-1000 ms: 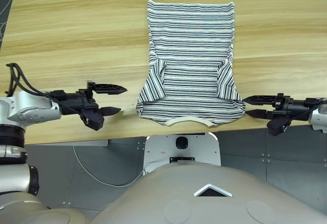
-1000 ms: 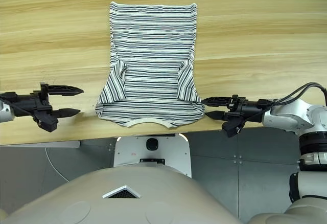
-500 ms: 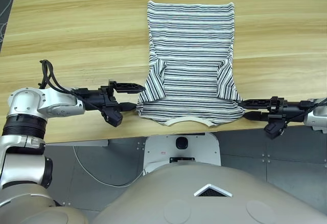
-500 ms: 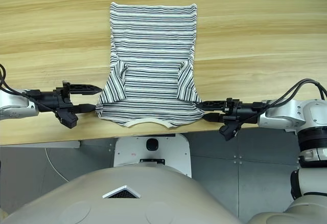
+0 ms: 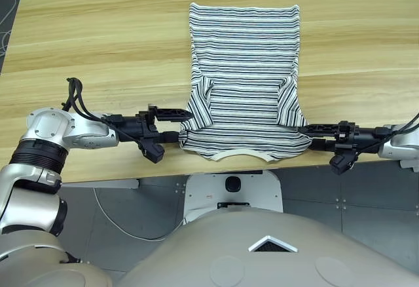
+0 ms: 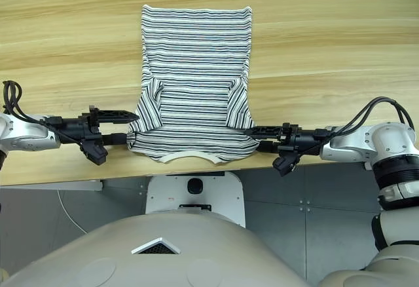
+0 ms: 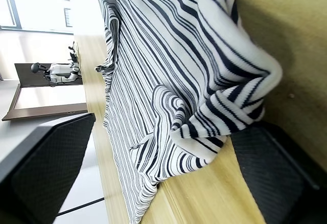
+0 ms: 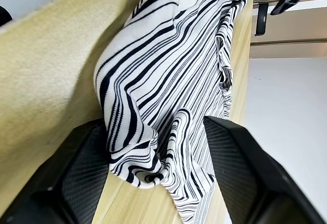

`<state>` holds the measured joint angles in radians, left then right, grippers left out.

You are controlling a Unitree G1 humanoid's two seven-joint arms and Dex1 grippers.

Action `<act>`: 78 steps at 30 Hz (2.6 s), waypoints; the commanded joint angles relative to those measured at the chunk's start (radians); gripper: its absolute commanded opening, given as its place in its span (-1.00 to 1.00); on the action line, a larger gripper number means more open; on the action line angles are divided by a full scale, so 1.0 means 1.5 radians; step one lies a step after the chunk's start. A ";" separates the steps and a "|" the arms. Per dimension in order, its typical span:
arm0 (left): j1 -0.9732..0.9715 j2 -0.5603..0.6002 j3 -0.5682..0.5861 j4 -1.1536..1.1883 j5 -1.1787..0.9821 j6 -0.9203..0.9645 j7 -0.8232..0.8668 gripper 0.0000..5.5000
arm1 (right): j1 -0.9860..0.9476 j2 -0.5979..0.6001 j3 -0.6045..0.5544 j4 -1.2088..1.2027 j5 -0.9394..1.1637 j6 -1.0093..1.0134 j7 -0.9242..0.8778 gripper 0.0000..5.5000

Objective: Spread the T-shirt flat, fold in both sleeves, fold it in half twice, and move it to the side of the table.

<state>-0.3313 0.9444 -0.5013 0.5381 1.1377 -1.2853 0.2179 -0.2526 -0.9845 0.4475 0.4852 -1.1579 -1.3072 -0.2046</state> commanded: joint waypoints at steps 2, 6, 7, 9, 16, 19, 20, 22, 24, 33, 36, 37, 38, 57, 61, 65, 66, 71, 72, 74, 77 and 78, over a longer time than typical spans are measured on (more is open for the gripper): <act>0.013 -0.010 -0.076 0.030 0.068 0.033 -0.016 0.41 | 0.002 0.006 0.063 0.008 -0.060 0.033 0.004 -0.02; 0.002 -0.014 -0.114 0.075 0.057 0.048 -0.056 0.11 | -0.005 -0.004 0.092 -0.007 -0.079 0.044 -0.030 -0.36; -0.002 -0.015 -0.123 0.087 0.053 0.050 -0.068 0.05 | -0.006 -0.006 0.099 -0.010 -0.085 0.047 -0.041 -0.42; -0.009 -0.018 -0.139 0.101 0.049 0.052 -0.078 -0.11 | -0.006 -0.008 0.112 -0.016 -0.097 0.052 -0.062 -0.59; -0.023 -0.025 -0.177 0.130 0.018 0.050 -0.104 -0.72 | -0.022 -0.008 0.145 -0.017 -0.114 0.065 -0.116 -0.96; -0.021 -0.027 -0.185 0.123 -0.005 0.048 -0.118 -0.87 | -0.026 0.000 0.143 -0.003 -0.087 0.061 -0.114 -0.96; -0.021 -0.027 -0.185 0.120 -0.014 0.044 -0.124 -0.91 | -0.027 0.003 0.141 0.001 -0.075 0.058 -0.111 -0.96; -0.021 -0.025 -0.183 0.113 -0.029 0.032 -0.132 -0.95 | -0.031 0.008 0.139 0.017 -0.038 0.045 -0.090 -0.96; -0.021 -0.023 -0.179 0.108 -0.057 0.015 -0.146 -0.96 | -0.035 0.011 0.138 0.052 0.055 0.021 -0.036 -0.96; -0.038 -0.006 -0.241 0.098 -0.430 -0.019 -0.393 -0.96 | -0.060 -0.033 0.284 -0.023 0.782 0.172 0.526 -0.96; -0.017 0.023 -0.284 0.030 -0.586 0.028 -0.501 -0.96 | -0.040 -0.059 0.265 -0.117 0.946 0.282 0.682 -0.96; -0.010 0.031 -0.290 0.009 -0.630 0.047 -0.538 -0.96 | -0.030 -0.066 0.254 -0.141 0.983 0.317 0.727 -0.96; -0.001 0.043 -0.297 -0.014 -0.670 0.070 -0.580 -0.96 | -0.017 -0.076 0.243 -0.166 1.011 0.352 0.771 -0.96; 0.010 -0.114 0.017 0.078 -1.163 0.570 -1.080 -0.96 | 0.003 0.185 -0.062 -0.092 1.187 0.780 0.906 -0.96; -0.030 -0.174 0.098 0.131 -1.179 0.670 -1.137 -0.96 | -0.042 0.274 -0.126 -0.013 1.177 0.795 0.877 -0.96; -0.050 -0.209 0.179 0.147 -1.193 0.751 -1.174 -0.96 | -0.079 0.335 -0.189 0.062 1.154 0.772 0.853 -0.96; -0.054 -0.215 0.195 0.147 -1.193 0.765 -1.180 -0.96 | -0.086 0.345 -0.202 0.079 1.146 0.765 0.849 -0.96; -0.073 -0.242 0.262 0.132 -1.191 0.830 -1.196 -0.96 | -0.135 0.396 -0.256 0.163 1.100 0.726 0.813 -0.96; -0.079 -0.249 0.275 0.135 -1.192 0.842 -1.194 -0.96 | -0.144 0.405 -0.264 0.176 1.092 0.721 0.804 -0.96; -0.107 -0.267 0.311 0.164 -1.198 0.862 -1.174 -0.96 | -0.162 0.418 -0.278 0.206 1.069 0.704 0.779 -0.96; -0.158 -0.294 0.360 0.253 -1.174 0.850 -1.115 -0.96 | -0.188 0.438 -0.294 0.249 1.032 0.677 0.735 -0.96; -0.172 -0.305 0.369 0.285 -1.157 0.830 -1.087 -0.96 | -0.196 0.445 -0.298 0.261 1.020 0.668 0.718 -0.96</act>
<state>-0.5431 0.5113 0.0239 0.8972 -0.6418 -0.0056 -1.4771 -0.5050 -0.3387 0.0142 0.8479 0.4054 -0.2793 0.9093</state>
